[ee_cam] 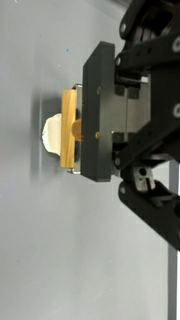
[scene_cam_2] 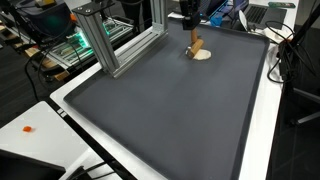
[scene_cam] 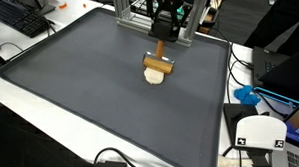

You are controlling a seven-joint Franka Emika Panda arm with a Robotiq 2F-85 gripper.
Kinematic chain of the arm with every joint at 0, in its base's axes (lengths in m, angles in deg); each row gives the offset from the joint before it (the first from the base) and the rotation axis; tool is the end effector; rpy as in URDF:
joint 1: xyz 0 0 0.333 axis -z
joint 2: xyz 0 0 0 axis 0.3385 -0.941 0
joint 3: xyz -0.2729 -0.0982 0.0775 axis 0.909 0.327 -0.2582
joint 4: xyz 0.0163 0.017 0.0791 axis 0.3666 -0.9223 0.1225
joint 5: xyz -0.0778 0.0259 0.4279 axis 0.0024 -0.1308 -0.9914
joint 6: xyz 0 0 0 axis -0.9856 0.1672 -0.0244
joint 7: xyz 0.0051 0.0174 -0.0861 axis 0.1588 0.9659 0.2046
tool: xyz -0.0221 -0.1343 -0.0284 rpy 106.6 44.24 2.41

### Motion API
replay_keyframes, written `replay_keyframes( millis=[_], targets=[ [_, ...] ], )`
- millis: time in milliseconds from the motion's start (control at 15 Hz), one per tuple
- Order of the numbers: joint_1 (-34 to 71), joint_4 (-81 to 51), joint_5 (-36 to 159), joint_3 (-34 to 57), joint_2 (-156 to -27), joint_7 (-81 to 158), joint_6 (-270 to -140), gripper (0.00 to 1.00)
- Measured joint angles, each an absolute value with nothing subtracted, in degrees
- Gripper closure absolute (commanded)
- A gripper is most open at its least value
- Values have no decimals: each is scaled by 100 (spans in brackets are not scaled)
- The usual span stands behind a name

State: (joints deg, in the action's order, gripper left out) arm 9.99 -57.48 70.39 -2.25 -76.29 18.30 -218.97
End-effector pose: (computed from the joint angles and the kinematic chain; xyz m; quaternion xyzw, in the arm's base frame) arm 0.5273 0.1855 0.2613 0.9923 0.0324 0.1182 0.0170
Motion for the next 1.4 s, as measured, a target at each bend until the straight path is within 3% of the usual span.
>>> replay_keyframes(
  millis=[933,1000,1200,1400],
  targets=[
    [999,-5595,7319,-205,-7561,812,-21766,65],
    [996,-5598,7353,-214,-7565,770,-21766,22],
    [979,-5609,7357,-249,-7616,732,-21778,50],
    [957,-5610,7357,-260,-7663,730,-21881,70]
  ],
)
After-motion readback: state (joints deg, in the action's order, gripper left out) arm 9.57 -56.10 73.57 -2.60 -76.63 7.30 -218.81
